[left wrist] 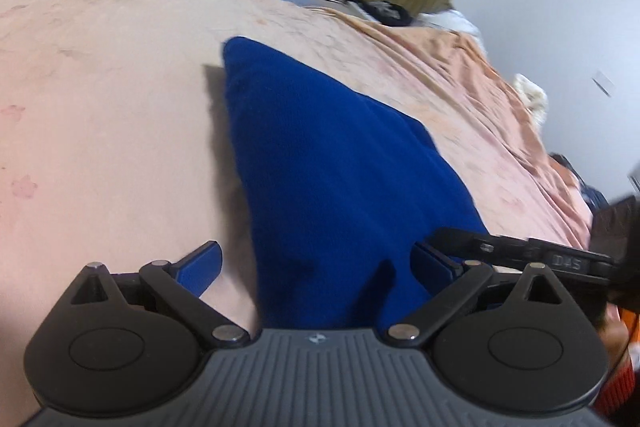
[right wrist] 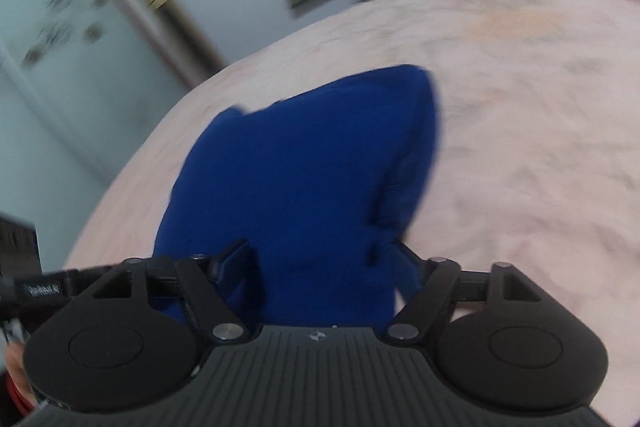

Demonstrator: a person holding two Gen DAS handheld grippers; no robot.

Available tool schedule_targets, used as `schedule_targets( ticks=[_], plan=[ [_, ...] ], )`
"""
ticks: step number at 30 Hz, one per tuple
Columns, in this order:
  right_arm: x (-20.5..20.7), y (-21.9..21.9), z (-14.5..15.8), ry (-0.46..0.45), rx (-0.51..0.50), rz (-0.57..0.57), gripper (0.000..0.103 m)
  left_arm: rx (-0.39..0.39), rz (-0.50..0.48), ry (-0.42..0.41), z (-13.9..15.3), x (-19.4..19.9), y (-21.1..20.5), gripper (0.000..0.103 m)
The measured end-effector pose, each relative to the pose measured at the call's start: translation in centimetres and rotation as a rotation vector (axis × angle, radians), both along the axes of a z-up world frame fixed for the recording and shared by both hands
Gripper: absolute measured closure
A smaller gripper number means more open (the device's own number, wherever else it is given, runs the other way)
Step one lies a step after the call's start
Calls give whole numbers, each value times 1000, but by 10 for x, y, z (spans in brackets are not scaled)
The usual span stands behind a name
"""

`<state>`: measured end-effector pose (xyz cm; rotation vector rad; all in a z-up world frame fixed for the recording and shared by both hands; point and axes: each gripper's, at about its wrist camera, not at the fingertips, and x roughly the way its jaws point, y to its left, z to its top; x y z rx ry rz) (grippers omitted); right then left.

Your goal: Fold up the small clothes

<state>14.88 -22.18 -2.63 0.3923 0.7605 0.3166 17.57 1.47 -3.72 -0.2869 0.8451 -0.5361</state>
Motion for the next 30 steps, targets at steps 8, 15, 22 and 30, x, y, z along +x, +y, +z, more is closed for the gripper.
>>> schedule_targets(
  ticks=[8, 15, 22, 30],
  plan=[
    [23, 8, 1, 26, 123, -108, 69, 90, 10, -77, 9, 6, -20, 76],
    [10, 29, 8, 14, 130, -94, 70, 153, 54, -110, 27, 0, 1, 78],
    [-21, 31, 10, 22, 32, -146, 46, 282, 30, -176, 27, -35, -12, 64],
    [-51, 37, 6, 13, -47, -234, 57, 333, 56, -192, 24, -55, -16, 64]
  ],
)
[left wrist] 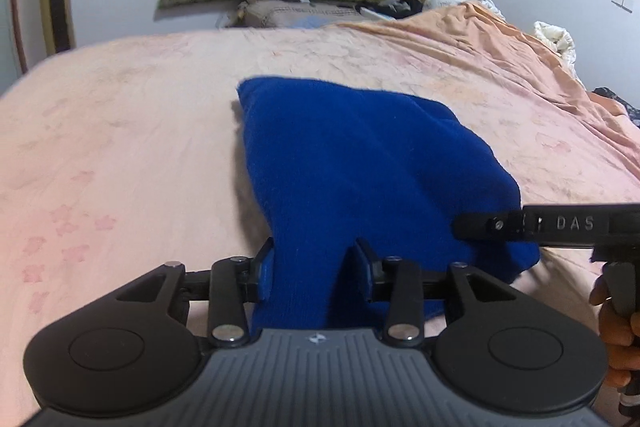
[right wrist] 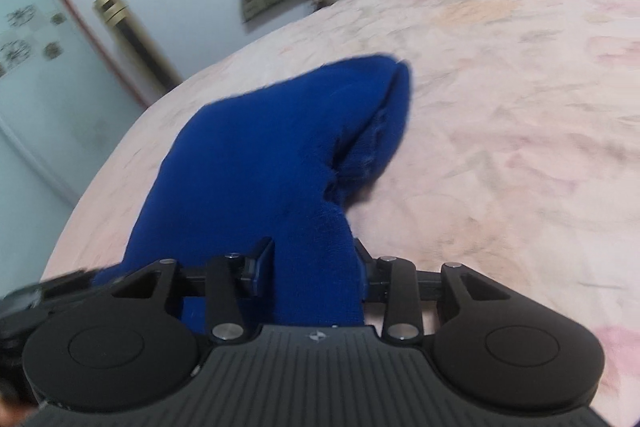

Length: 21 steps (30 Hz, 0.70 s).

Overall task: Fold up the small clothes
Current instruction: 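Release the blue bundle and pull both grippers back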

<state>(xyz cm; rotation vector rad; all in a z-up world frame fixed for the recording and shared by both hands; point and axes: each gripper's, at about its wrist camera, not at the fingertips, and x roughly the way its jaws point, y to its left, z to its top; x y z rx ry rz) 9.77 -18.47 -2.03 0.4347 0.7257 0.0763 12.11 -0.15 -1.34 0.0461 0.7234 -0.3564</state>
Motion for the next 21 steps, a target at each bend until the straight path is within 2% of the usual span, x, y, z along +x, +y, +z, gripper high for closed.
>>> schedule_targets(
  ticks=[2, 4, 5, 9, 14, 21],
  plan=[
    [-10, 13, 7, -36, -101, -28, 46, 25, 16, -21, 2, -9, 0, 61],
    [-22, 28, 13, -76, -209, -36, 39, 32, 28, -31, 1, -15, 1, 37],
    [-27, 35, 14, -88, -247, -24, 36, 35, 38, -35, 1, -19, 2, 34],
    [-36, 47, 11, -86, -327, -10, 33, 54, 57, -37, -2, -26, 2, 33],
    [-43, 45, 9, -64, -297, -25, 30, 42, 72, -31, -3, -35, 3, 33],
    [-53, 54, 2, -62, -322, -13, 25, 57, 107, -29, -8, -43, 3, 31]
  ],
)
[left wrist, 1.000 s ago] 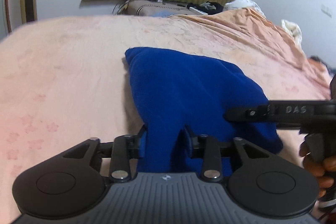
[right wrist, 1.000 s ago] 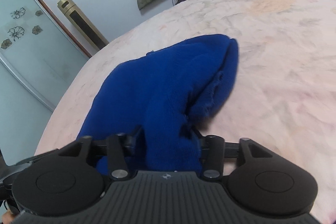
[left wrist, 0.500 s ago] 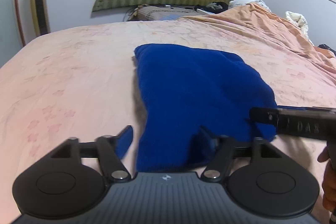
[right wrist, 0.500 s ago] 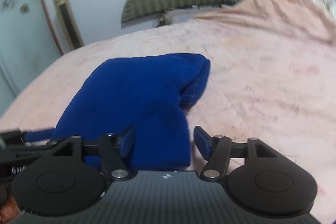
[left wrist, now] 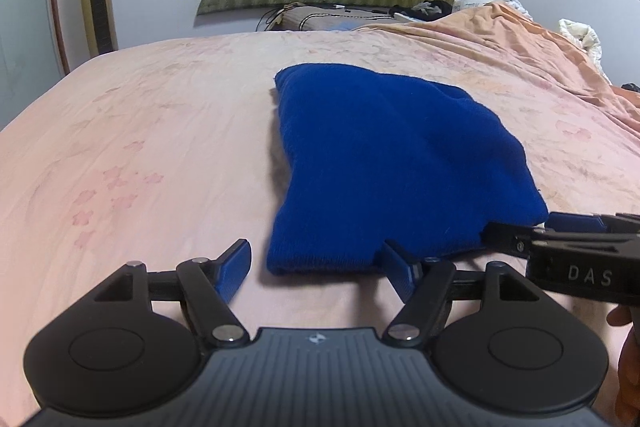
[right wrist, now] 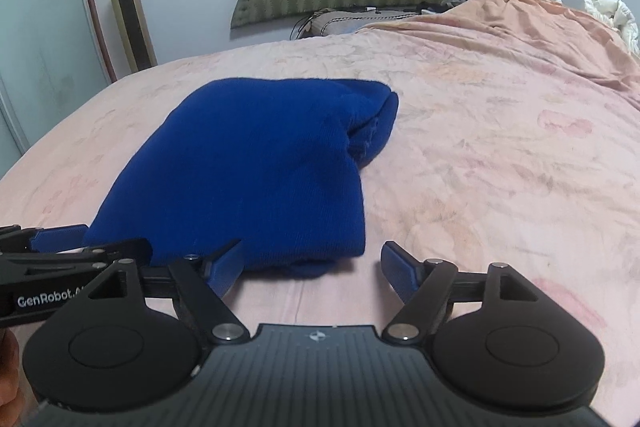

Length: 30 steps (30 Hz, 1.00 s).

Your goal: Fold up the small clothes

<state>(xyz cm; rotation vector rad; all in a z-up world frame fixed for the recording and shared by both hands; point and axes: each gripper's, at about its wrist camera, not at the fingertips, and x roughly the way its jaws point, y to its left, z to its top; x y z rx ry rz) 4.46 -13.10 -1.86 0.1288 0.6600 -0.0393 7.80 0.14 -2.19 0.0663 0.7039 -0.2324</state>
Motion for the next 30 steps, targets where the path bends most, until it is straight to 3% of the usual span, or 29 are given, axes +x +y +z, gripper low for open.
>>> schedule_targets(
  ticks=[13, 19, 24, 30],
  plan=[
    [-19, 11, -9, 1, -51, 20, 18, 44, 64, -51, -13, -18, 1, 23],
    [-24, 16, -13, 3, -90, 26, 14, 71, 78, -50, -17, -22, 0, 16],
    [-27, 18, -15, 4, -109, 22, 9, 42, 104, -21, -20, -21, 6, 15],
    [-28, 18, -17, 7, -116, 18, 3, 60, 138, -14, -23, -21, 7, 3]
  ],
)
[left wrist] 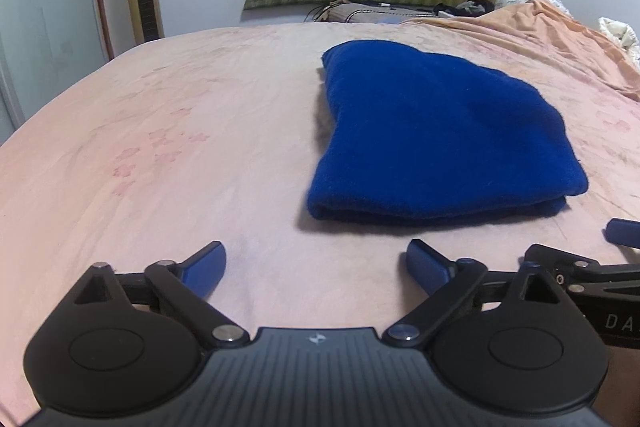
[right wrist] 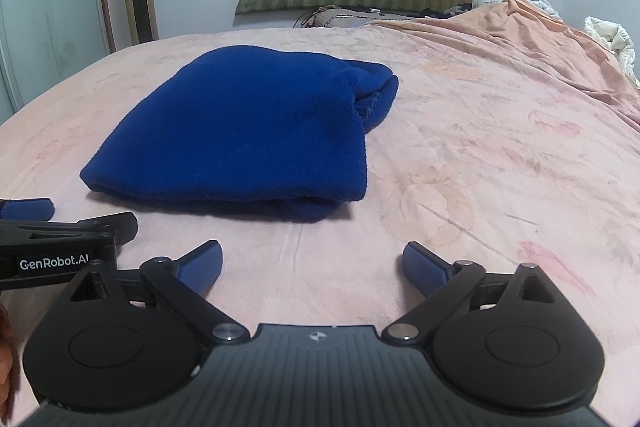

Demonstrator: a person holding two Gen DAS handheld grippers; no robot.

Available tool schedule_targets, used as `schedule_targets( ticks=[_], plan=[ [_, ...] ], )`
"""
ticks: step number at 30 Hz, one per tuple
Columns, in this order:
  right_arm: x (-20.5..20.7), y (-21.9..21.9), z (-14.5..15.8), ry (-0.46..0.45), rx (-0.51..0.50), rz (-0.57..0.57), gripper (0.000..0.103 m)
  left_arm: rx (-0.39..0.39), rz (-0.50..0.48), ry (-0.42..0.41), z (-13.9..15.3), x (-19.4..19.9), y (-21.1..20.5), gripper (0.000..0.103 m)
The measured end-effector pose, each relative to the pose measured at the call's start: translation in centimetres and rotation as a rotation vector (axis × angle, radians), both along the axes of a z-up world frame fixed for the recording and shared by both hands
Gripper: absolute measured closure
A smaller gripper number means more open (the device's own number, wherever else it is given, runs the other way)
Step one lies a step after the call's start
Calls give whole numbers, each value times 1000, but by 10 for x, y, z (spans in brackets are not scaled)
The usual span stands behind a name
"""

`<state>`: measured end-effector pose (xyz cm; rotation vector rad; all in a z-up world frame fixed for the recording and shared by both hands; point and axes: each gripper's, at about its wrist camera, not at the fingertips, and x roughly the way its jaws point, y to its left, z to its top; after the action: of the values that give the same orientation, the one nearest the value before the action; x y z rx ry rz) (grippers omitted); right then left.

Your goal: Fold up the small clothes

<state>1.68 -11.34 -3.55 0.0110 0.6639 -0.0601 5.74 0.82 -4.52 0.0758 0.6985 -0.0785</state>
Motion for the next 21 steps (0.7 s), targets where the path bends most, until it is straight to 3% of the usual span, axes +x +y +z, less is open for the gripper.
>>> schedule_targets(
  ticks=[21],
  plan=[
    [1, -3, -3, 14, -12, -4, 0, -9, 29, 17, -2, 1, 6, 0]
  ],
)
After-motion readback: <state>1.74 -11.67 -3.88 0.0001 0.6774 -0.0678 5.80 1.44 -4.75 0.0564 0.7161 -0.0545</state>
